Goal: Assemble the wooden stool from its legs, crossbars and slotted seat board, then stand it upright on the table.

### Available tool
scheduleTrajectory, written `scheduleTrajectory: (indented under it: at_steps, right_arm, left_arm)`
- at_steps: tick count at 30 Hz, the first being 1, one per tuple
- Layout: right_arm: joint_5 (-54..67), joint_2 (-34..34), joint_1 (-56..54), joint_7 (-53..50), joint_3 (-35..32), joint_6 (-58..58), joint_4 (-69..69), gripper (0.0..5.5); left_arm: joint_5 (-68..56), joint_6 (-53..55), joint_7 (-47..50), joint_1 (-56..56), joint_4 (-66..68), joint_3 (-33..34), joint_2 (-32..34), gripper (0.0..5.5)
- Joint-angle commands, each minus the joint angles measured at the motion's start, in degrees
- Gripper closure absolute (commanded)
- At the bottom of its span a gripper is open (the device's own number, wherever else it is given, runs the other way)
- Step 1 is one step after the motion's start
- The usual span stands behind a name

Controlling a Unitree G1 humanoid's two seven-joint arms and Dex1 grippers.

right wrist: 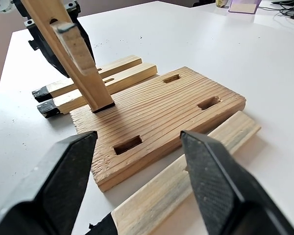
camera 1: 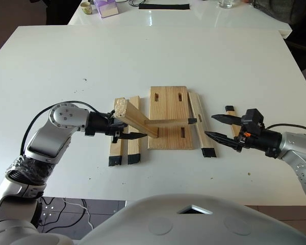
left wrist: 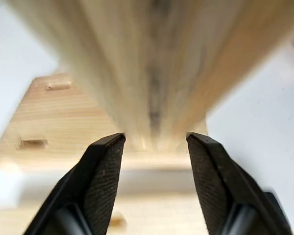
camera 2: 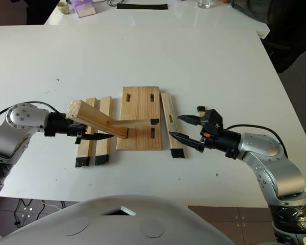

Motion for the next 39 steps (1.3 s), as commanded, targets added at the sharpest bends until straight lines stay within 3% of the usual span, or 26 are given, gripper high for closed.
scheduleTrajectory:
  at_steps: [1,4,12,17,21,25,32,39]
  right_arm:
    - [-0.2,0.6,0.6,-1.0,-0.2,0.0,-1.1,2.38]
    - [-0.2,0.9,1.3,-1.5,-0.5,-0.2,-1.6,2.38]
    - [0.0,2.1,8.8,-4.1,-5.2,-1.3,-5.9,2.38]
    - [0.1,6.4,18.7,-7.8,-11.7,-3.3,-10.1,2.38]
    - [0.3,7.7,17.2,-9.8,-11.8,-3.4,-9.5,2.38]
    - [0.2,8.1,17.9,-10.1,-11.8,-3.3,-10.2,2.38]
    - [-0.5,8.4,18.3,-10.1,-11.0,-3.4,-10.4,2.38]
    - [-2.0,9.1,19.0,-10.9,-9.4,-4.4,-10.5,2.38]
  left_arm:
    - [-1.4,5.1,1.0,0.2,-3.1,2.2,0.7,2.49]
    - [-1.2,6.4,3.1,1.2,-3.9,5.0,0.7,1.97]
    - [-6.4,17.2,8.7,12.9,-11.5,20.4,4.6,1.97]
    - [-8.8,35.3,21.3,15.5,-19.1,23.7,1.4,1.97]
    - [-13.2,51.6,32.6,16.9,-24.1,26.4,-6.8,1.97]
    - [-11.9,58.8,38.8,21.4,-27.1,28.0,-8.8,1.97]
    - [-9.3,55.9,39.7,25.5,-28.7,24.9,-5.8,1.97]
    - [-5.9,51.5,38.7,25.8,-19.6,23.9,-2.1,1.97]
